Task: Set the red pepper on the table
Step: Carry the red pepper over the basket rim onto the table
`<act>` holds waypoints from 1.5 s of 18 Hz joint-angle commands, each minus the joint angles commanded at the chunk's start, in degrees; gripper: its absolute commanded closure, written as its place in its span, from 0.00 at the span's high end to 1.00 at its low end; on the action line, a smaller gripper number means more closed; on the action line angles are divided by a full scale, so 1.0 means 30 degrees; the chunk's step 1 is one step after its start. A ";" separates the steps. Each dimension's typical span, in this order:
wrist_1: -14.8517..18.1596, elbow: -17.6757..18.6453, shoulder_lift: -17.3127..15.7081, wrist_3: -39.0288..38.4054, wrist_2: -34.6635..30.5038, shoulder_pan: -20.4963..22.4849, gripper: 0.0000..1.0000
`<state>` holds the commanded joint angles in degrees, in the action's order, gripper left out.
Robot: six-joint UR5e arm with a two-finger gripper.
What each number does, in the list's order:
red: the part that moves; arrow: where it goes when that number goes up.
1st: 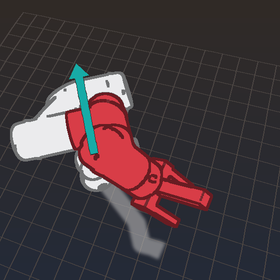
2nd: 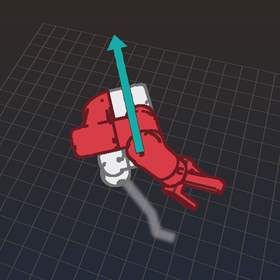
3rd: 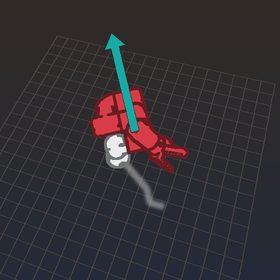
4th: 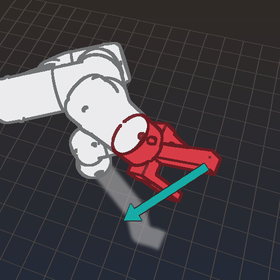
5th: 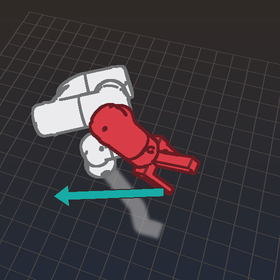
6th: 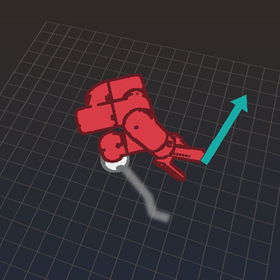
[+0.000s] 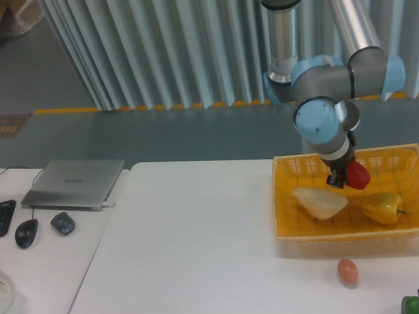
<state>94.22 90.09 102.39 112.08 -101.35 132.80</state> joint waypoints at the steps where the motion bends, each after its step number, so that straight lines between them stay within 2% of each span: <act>1: -0.0117 -0.0059 -0.0028 -0.0558 0.0148 -0.0058 0.42; 4: -0.0293 -0.0644 0.0293 -0.2807 0.1611 -0.0146 0.42; 7: -0.1637 -0.0674 0.0410 -0.4922 0.2518 -0.0848 0.41; 9: -0.2136 -0.0674 0.0586 -0.6705 0.2902 -0.1171 0.41; 12: -0.3426 -0.0558 0.0820 -0.9405 0.4628 -0.1844 0.42; 14: -0.3458 -0.0674 0.0879 -0.9818 0.5418 -0.2051 0.41; 16: -0.3777 -0.0674 0.0850 -1.1539 0.6648 -0.2196 0.41; 18: -0.4334 -0.0529 0.0792 -1.2628 0.6771 -0.2926 0.41; 20: -0.4424 -0.0528 0.0879 -1.4060 0.7003 -0.3745 0.42; 27: -0.4835 -0.0440 0.1287 -1.6706 0.8500 -0.5009 0.42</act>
<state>79.72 88.77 106.25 61.96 -75.85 117.78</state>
